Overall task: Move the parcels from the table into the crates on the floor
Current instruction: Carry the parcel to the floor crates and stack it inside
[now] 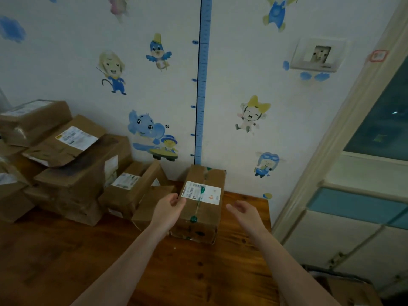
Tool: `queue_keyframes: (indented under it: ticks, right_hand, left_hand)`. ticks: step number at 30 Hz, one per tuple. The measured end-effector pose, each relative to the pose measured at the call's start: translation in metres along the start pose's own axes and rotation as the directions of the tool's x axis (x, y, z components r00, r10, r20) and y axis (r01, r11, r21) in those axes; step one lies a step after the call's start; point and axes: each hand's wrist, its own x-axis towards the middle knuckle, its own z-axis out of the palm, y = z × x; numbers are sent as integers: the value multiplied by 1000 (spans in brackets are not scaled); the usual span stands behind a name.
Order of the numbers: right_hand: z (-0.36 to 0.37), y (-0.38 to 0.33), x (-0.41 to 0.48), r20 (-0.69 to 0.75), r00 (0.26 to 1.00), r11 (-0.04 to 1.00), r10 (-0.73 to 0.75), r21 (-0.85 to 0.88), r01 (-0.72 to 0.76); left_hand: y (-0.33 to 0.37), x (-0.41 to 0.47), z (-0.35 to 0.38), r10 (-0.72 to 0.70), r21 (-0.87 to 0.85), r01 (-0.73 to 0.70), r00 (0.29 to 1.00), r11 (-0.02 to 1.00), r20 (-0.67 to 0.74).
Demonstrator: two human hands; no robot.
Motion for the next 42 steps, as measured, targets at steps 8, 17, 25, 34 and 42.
queue_keyframes:
  ticks: [8,17,25,34,42]
  right_hand:
    - [52,-3,25,-132,985,993,108,-40,-114]
    - [94,25,41,-118,959,960,260,-80,-270]
    - [94,43,48,-88,957,959,275,-53,-280]
    - [94,44,51,19,920,875,391,303,-378]
    - [95,44,41,-20,918,838,395,418,-351]
  left_hand:
    - [-26,65,-18,37,60,-46,990,997,139]
    - [-65,104,-1,-66,82,36,917,996,394]
    - [-67,109,16,-63,48,47,895,998,441]
    - [-55,110,20,-174,28,180,887,983,427]
    - [-54,103,15,-237,-32,275,876,961,421]
